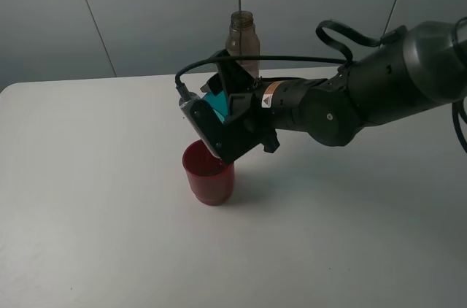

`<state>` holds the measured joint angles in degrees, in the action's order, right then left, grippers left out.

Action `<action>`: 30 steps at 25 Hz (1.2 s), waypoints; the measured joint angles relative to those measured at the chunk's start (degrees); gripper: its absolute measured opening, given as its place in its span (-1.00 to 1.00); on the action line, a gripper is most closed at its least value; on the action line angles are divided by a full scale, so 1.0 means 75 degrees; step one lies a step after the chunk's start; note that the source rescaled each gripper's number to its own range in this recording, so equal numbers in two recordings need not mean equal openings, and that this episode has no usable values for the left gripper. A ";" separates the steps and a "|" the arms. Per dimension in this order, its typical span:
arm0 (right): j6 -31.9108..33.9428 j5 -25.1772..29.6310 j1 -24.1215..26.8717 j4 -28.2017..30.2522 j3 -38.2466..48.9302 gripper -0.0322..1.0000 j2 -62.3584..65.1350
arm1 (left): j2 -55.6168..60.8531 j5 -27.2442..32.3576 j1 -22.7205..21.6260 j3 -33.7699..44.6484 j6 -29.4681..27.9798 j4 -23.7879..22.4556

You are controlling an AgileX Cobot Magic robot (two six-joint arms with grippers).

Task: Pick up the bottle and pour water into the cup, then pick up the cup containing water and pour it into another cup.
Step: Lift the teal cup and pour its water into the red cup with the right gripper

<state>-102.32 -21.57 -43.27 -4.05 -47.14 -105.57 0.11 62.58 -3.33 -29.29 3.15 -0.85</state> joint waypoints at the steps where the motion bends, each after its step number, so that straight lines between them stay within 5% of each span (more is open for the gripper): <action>1: -0.0053 -0.0016 0.0000 0.0000 0.0000 -0.78 0.0000 | 0.0000 0.0000 0.0000 0.0000 0.0000 0.0000; 22: -0.0865 -0.0058 0.0000 -0.0029 0.0000 -0.78 0.0000 | 0.0000 0.0000 0.0000 0.0000 0.0028 0.0000; 30: 0.0370 0.0122 0.0000 -0.0143 0.0000 -0.78 0.0000 | 0.0000 0.0000 0.0000 0.0000 0.0028 0.0000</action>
<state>-99.54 -20.65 -43.27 -5.13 -47.14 -105.57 0.11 62.58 -3.33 -29.29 3.36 -0.85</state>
